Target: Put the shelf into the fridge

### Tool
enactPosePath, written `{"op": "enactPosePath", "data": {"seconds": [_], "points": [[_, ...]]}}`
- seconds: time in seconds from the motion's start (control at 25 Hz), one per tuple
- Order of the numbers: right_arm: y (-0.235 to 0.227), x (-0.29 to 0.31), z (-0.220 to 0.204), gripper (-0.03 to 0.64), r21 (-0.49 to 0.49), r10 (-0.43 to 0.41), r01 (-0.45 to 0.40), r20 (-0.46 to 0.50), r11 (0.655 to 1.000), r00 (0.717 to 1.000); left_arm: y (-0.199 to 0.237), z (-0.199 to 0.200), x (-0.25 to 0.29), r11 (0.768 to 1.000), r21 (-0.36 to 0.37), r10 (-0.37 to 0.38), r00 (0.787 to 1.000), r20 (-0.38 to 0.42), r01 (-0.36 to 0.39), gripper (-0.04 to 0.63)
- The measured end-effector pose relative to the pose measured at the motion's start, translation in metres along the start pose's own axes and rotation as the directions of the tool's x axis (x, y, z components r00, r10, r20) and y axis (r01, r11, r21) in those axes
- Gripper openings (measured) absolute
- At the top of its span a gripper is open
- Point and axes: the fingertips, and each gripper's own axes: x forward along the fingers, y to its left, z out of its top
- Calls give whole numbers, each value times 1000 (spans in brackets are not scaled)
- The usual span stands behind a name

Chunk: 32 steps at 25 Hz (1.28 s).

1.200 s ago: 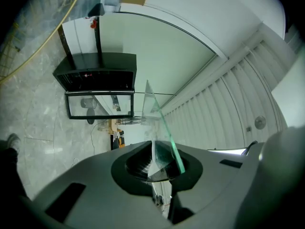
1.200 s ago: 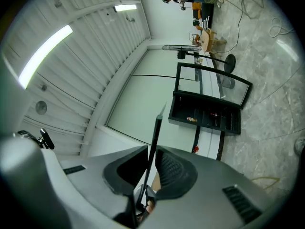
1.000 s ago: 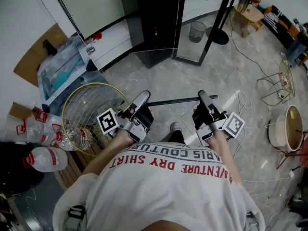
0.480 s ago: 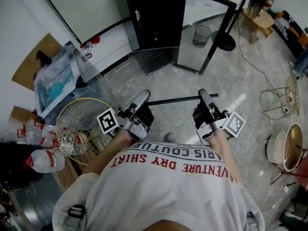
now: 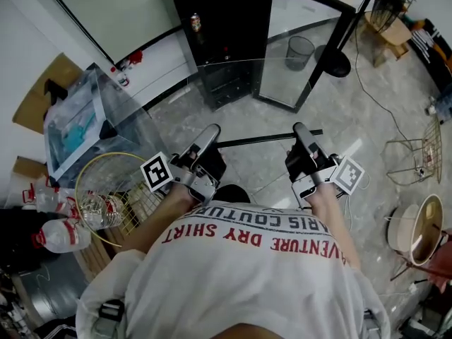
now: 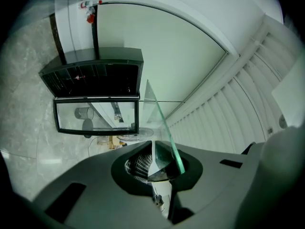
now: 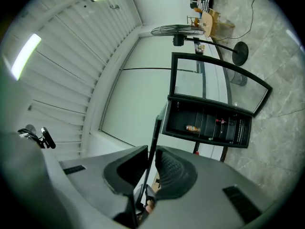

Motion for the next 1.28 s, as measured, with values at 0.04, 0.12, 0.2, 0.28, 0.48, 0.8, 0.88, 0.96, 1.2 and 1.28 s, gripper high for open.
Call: {"op": "enactPosePath", "data": {"seconds": [0.04,0.12,0.2,0.28,0.48,0.8,0.88,0.96,1.2,1.28], "points": [[-4,4,2,43,-1,-3,3,-5,1000,1000,3,3,2,1000,-1,4,1000,4,-4,48],[-10,12,6,43,1,-9,9,-10,1000,1000,8,10,8,1000,-4,11,1000,10,-11,48],[-17,21,11,43,5,-14,14,-14,1000,1000,14,17,14,1000,-10,14,1000,18,-14,48],[-23,30,16,43,6,-15,15,-19,1000,1000,20,24,21,1000,-18,13,1000,28,-13,48],[-41,58,38,48,7,-16,17,-27,1000,1000,35,45,45,999,-26,21,998,51,-20,48],[-72,113,79,48,33,-12,14,-41,999,999,56,89,97,999,-31,41,996,74,-39,48],[-80,132,92,48,37,-14,16,-52,999,999,63,102,111,998,-42,44,995,90,-40,48],[-89,151,105,48,41,-18,21,-66,999,998,71,117,126,997,-53,53,993,107,-47,48],[-115,207,137,49,56,-25,31,-109,998,994,93,160,165,995,-78,72,986,147,-61,48],[-122,224,142,49,59,-26,33,-124,998,992,97,174,172,995,-78,77,984,162,-65,48]]}}
